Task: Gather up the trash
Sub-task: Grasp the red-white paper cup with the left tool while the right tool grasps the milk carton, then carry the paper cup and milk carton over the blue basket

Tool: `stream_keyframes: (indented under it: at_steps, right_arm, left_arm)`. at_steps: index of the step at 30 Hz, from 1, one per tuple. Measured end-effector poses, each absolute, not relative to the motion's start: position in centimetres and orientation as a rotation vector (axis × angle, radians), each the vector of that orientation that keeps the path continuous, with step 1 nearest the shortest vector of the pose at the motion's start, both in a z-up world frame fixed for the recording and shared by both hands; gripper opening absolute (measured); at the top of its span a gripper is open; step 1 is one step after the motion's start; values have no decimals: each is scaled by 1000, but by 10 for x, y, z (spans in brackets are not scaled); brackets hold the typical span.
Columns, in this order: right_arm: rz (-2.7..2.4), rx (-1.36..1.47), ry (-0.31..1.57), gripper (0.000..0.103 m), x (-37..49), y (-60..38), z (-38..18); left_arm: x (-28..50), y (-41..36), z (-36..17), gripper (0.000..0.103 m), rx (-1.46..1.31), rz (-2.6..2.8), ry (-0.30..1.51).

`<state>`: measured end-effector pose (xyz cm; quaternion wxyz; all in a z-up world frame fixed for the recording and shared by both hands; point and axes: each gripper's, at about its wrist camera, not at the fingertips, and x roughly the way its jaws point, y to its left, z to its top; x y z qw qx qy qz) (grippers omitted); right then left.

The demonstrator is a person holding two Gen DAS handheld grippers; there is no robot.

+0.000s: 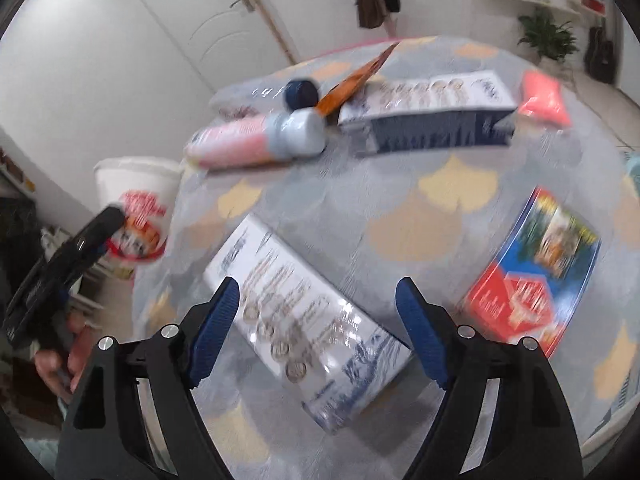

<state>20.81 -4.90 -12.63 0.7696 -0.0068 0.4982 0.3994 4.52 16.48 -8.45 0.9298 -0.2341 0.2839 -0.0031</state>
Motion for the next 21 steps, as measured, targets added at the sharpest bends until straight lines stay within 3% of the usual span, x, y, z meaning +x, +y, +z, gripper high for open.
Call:
stream_keyframes:
  at_steps: [14,15,16,18,21]
  right_arm:
    - [804,-207,966,76,117,-18,-138]
    - [790,-203,953,69,115,-19,-138]
    - [772,-207,938,55,115,-23,-137]
    - [713,-238,906,50,114,-26,-134]
    - [679,-222,843,49,114,-44,-116]
  left_arm:
    - [43,163,-87,48,-534,-6,589]
    - [43,160,-87,48,-530,-10,587]
    - [43,158,-86,48,-526,-16,587]
    - [43,155,-83,48,-511,-28,581]
    - [42,146,-76,48,-482,-57,558]
